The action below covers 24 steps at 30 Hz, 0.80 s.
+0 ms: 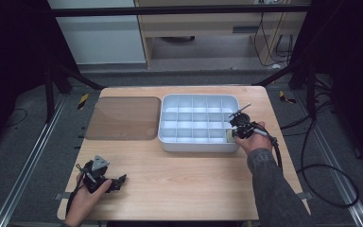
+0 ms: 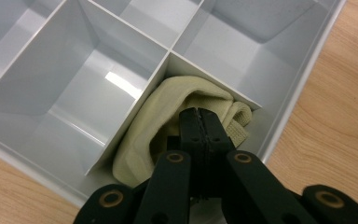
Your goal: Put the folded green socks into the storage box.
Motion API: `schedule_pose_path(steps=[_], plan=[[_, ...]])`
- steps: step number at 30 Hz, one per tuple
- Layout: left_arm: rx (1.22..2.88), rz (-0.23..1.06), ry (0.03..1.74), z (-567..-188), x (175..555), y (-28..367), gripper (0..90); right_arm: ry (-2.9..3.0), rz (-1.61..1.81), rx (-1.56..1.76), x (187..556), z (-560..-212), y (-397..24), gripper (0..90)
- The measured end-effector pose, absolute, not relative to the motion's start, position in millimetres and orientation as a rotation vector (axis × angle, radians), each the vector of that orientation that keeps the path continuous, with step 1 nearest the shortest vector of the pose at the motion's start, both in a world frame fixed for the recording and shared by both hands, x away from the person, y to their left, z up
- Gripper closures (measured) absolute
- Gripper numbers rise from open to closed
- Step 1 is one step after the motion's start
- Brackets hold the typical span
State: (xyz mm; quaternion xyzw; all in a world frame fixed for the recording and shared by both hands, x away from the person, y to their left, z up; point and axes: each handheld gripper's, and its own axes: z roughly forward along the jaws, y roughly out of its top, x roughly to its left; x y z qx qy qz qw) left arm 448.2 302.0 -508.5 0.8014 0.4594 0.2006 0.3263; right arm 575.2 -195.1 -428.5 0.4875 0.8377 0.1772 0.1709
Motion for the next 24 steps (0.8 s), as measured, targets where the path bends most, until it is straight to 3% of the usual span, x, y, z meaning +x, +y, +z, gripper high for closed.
schedule_pose_path(steps=[24], plan=[[2.101, 0.526, 1.200, -509, 448, 302, 0.0, 2.284, 0.716, 1.411, 566, -412, -210, 90.0]])
